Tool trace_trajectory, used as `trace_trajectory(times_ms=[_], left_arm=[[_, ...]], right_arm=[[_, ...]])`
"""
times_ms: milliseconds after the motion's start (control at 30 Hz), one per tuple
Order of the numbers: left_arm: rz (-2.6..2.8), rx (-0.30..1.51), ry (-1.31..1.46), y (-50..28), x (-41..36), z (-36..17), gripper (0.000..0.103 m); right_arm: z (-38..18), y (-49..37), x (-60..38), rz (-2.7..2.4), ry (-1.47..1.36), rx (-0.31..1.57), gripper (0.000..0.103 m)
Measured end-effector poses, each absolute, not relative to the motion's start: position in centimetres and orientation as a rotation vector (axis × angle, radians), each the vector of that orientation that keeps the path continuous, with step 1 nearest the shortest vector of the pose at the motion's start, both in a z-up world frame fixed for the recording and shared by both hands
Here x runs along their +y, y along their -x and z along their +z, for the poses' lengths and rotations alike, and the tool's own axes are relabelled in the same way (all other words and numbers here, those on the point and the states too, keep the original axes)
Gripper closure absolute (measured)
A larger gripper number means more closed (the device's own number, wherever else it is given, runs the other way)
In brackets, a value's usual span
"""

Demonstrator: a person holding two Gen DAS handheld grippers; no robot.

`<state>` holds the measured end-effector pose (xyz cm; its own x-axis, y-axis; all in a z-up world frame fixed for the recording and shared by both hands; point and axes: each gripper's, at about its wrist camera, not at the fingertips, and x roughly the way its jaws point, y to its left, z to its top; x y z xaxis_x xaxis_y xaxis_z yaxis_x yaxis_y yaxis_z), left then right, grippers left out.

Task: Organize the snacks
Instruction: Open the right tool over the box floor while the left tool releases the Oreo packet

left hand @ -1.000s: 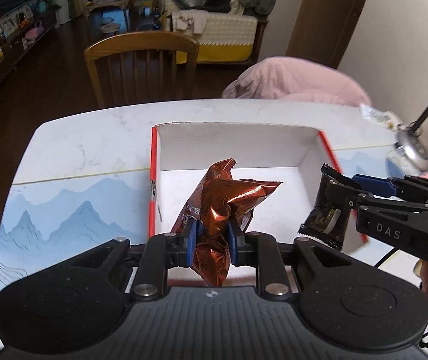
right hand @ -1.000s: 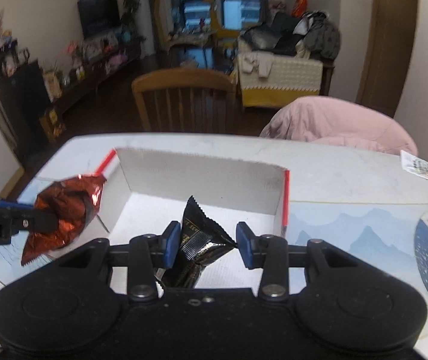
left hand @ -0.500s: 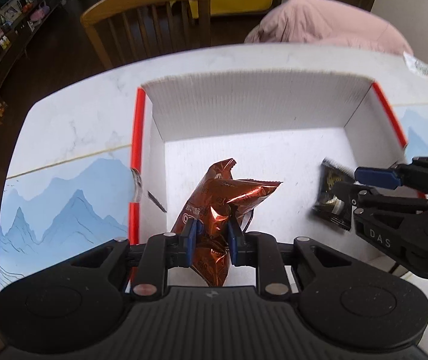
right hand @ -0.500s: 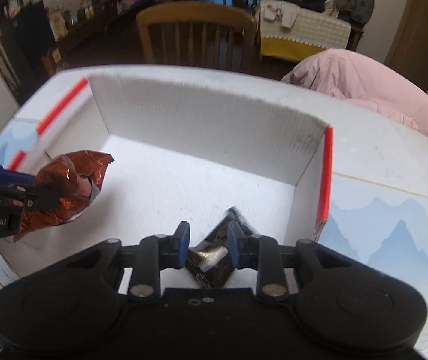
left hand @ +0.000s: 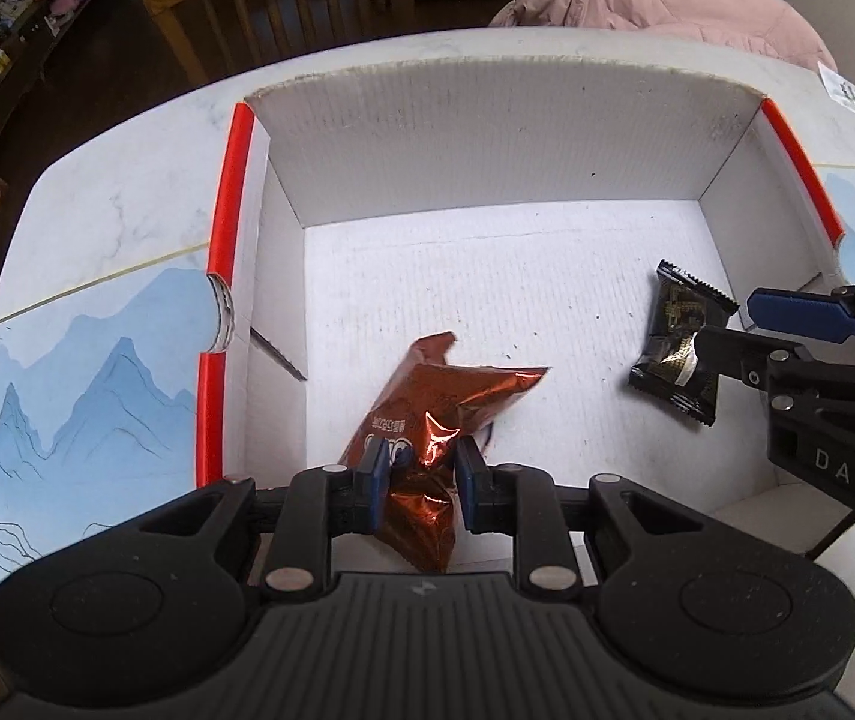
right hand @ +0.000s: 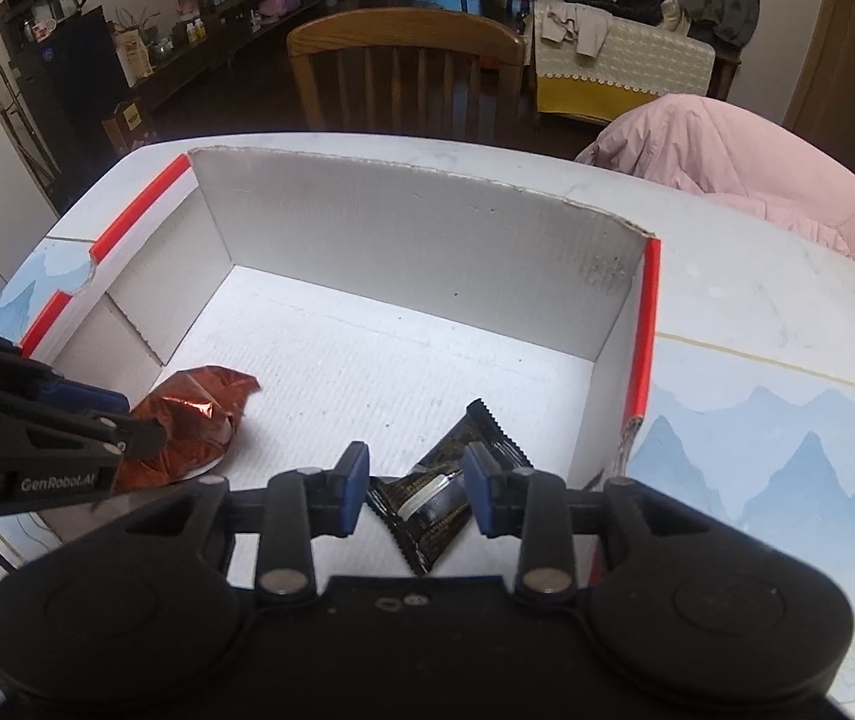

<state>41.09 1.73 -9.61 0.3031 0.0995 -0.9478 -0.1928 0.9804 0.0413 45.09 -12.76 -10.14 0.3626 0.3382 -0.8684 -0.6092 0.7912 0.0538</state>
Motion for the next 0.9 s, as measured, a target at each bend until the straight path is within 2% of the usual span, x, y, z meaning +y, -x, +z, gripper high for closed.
trace_trajectory(times_ms=[100,600,900], left_arm=[[0.18,1.232,0.116,-40.7,1.9,-8.8,0.075],[0.12,1.101,0.182,-34.7,2.9,-3.4,0.074],[0.098,1.004,0.203,-29.3,3.5,-0.1,0.072]], right_arm=[[-9.6,-44.9,-13.1,0.616,0.28,1.027,0.069],[-3.3,-39.6,-15.0,0.633,0.21,0.935,0.059],[0.3,-34.7,-15.7,0.64,0.182,0.864,0.047]])
